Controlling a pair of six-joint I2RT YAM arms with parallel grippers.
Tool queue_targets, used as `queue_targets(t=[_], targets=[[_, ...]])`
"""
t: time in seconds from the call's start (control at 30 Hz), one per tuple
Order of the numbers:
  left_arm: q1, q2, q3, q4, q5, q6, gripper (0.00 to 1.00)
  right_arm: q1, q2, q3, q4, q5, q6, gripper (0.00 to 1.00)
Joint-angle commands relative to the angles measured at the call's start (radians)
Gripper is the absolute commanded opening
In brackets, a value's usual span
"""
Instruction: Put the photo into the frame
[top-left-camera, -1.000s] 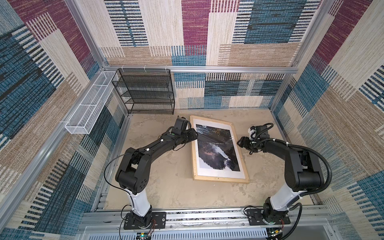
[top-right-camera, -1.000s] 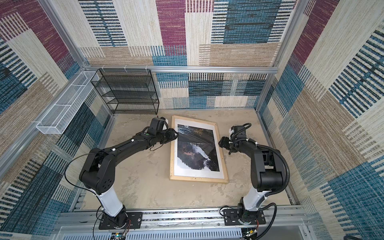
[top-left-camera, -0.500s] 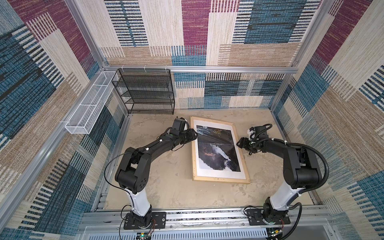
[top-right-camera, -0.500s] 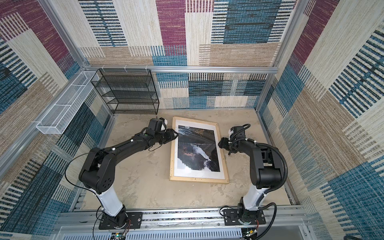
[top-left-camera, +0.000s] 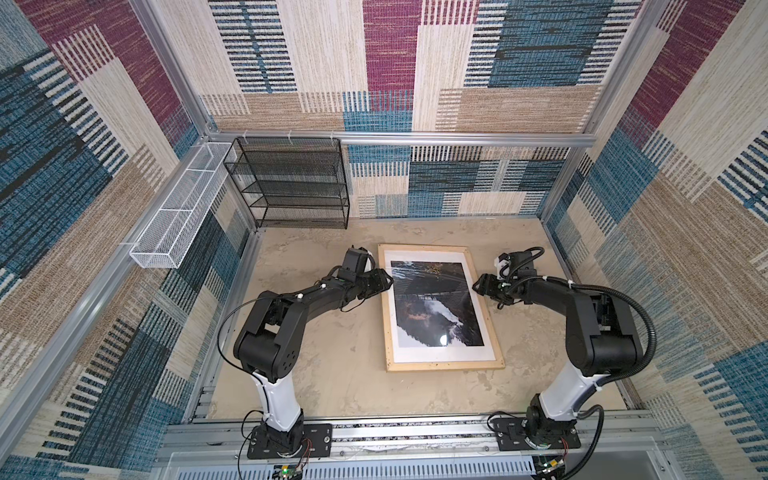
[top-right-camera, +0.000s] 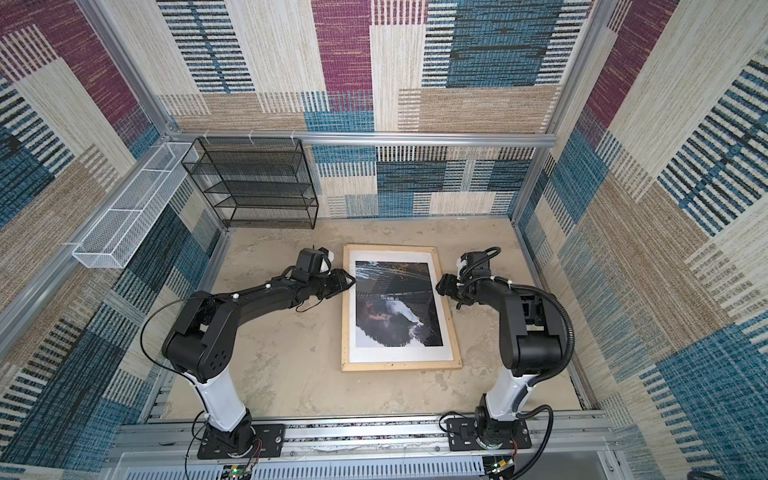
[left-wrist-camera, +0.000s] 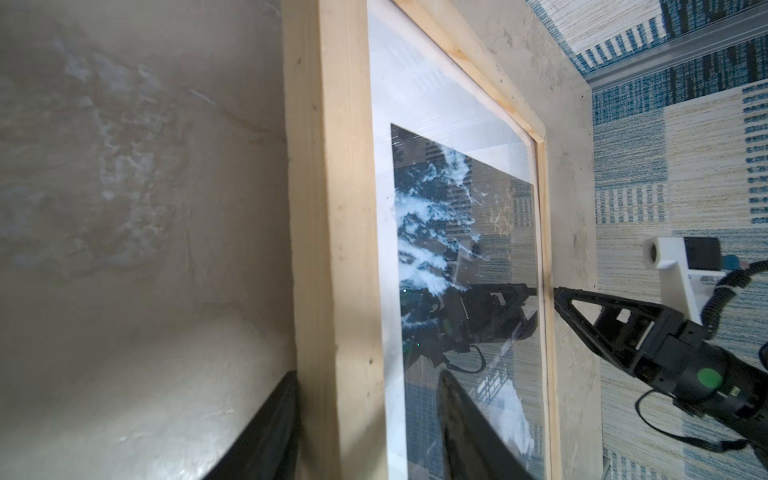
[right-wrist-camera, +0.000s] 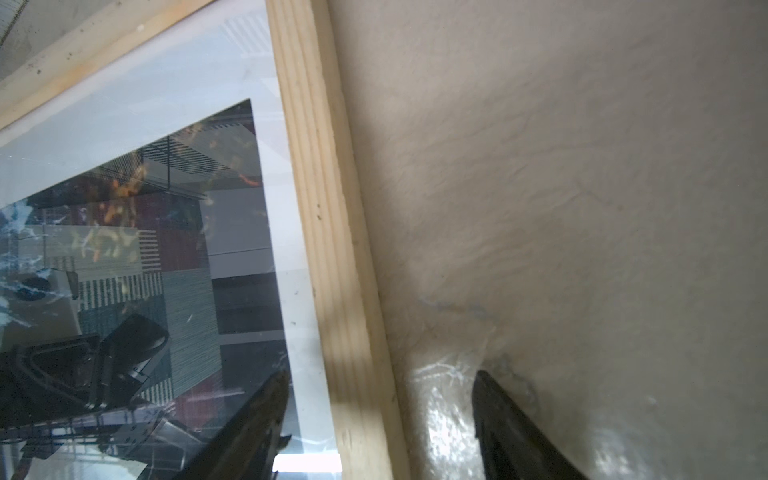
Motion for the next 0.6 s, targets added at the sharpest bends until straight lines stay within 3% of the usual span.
queue_targets(t=[0.0, 0.43, 0.57], targets=[[0.007, 0.007, -0.008, 0.116, 0.043, 0.016, 0.54, 0.001, -0.008, 0.001, -0.002, -0.007, 0.001, 0.72], [0.037, 0.035, 0.002, 0.014, 0.005, 0.065, 0.54, 0.003, -0.013, -0.007, -0.005, -0.006, 0.001, 0.71], [0.036, 0.015, -0.01, -0.031, -0.024, 0.079, 0.53, 0.004, -0.014, -0.01, -0.004, -0.014, 0.001, 0.67]])
